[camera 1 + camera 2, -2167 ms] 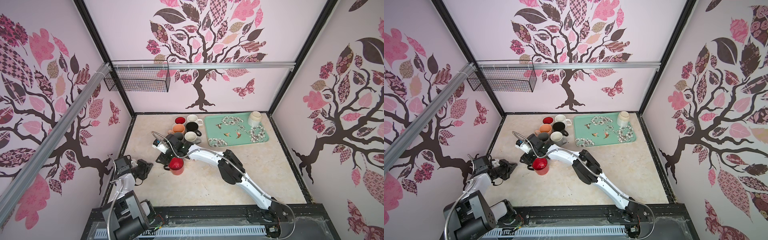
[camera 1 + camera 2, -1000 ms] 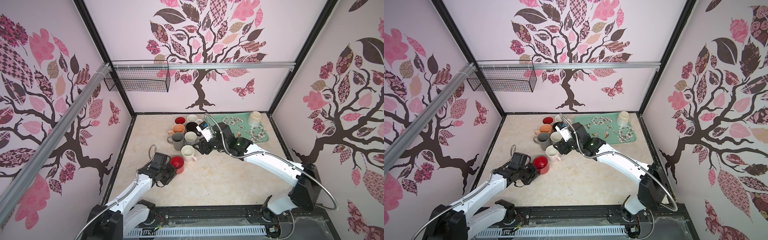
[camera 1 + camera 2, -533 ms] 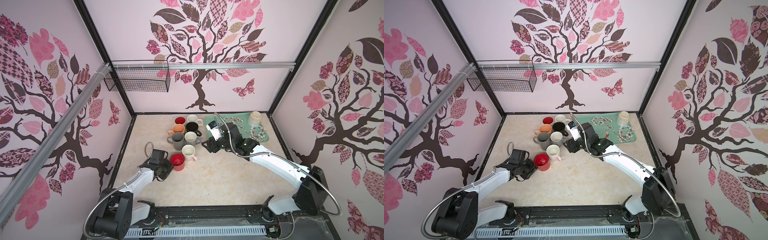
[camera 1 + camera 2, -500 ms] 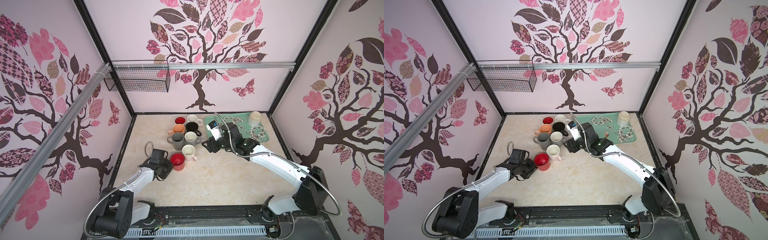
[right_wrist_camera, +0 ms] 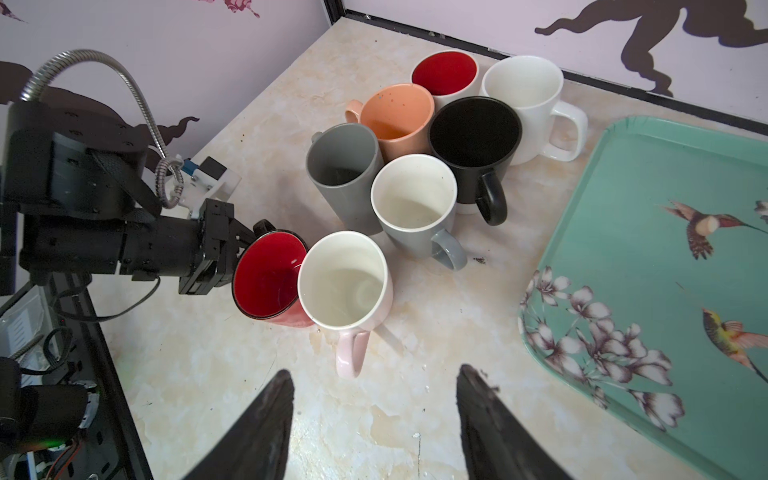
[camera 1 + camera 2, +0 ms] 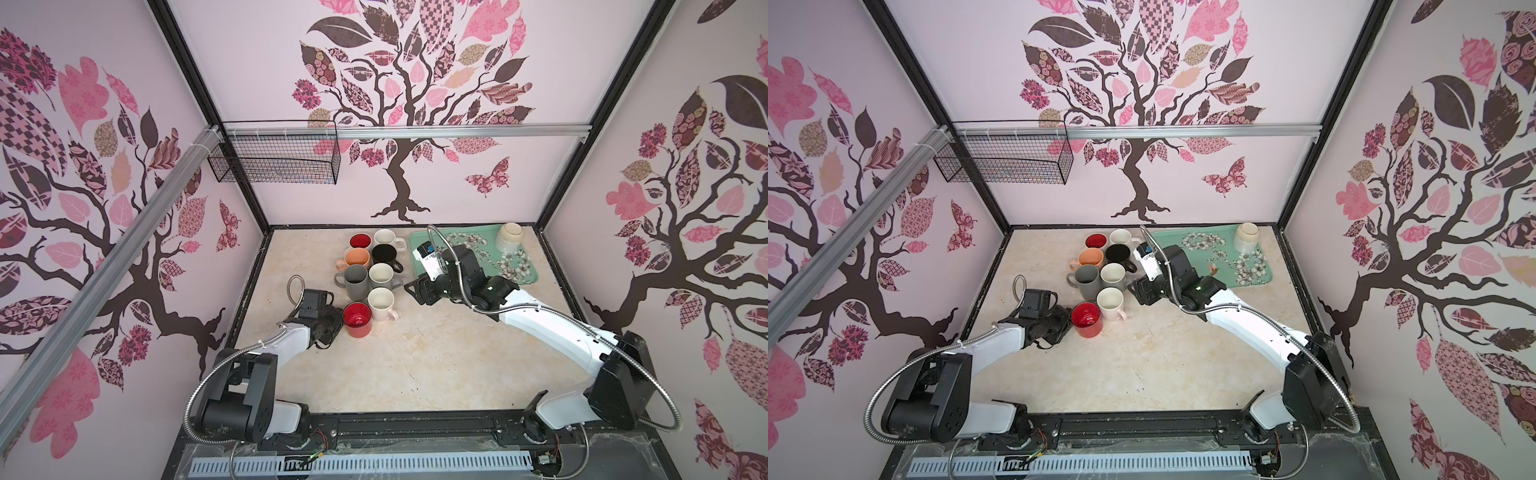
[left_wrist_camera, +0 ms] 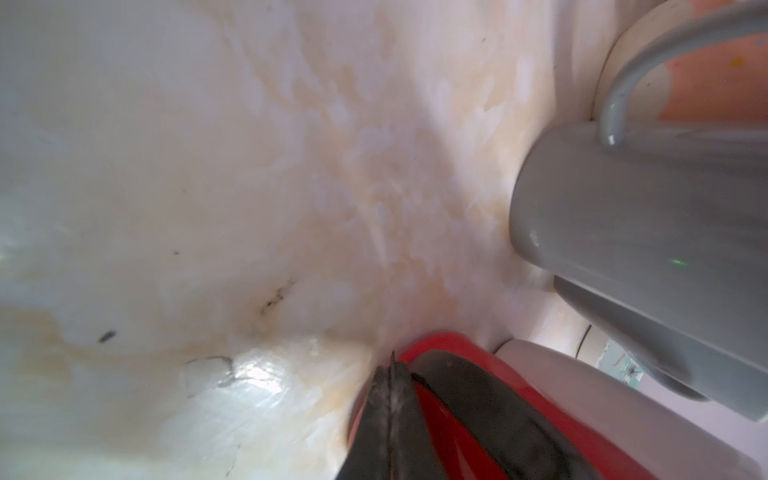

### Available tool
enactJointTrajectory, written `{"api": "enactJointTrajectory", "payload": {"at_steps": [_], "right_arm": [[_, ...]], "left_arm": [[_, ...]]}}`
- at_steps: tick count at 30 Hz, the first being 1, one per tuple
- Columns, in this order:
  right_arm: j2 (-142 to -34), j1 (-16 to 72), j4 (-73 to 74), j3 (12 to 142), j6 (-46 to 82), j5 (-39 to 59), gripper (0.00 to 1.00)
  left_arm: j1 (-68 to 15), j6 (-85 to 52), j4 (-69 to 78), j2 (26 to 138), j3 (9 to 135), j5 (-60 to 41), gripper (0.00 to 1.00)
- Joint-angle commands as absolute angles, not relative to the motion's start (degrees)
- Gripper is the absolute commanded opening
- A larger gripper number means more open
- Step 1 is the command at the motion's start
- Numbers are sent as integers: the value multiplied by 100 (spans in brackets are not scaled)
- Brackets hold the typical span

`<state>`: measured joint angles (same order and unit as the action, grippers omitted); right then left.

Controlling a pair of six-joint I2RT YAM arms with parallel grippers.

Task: Turn the mug right side up
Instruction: 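Move the right gripper over the speckled mug on the tray while left gripper waits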

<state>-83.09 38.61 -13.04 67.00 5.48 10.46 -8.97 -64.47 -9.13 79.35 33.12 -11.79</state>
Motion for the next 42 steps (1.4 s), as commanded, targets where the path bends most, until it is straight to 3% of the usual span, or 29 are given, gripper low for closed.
{"api": "enactJointTrajectory", "payload": {"at_steps": [1, 9, 13, 18, 25, 42], "right_arm": [[-8393, 3792, -1492, 6899, 354, 876, 65], [-8591, 2780, -1656, 7335, 489, 672, 66], [-9124, 1947, -1859, 7891, 570, 350, 67], [-9679, 787, -1451, 7877, 806, 648, 67], [-10211, -502, -800, 7731, 1350, 861, 67], [-12023, -905, -614, 10009, 1282, 530, 68]], "left_arm": [[-867, -6157, -1185, 7674, 3622, -1084, 2], [-945, -5824, -2458, 6523, 3150, -1203, 0], [-1713, -6101, -2538, 6077, 2992, -862, 0], [-2444, -6621, -2027, 6168, 2688, -765, 0], [-2589, -6923, -936, 6828, 2610, -985, 0], [-1843, -6594, -448, 7888, 3435, -1281, 0]]}}
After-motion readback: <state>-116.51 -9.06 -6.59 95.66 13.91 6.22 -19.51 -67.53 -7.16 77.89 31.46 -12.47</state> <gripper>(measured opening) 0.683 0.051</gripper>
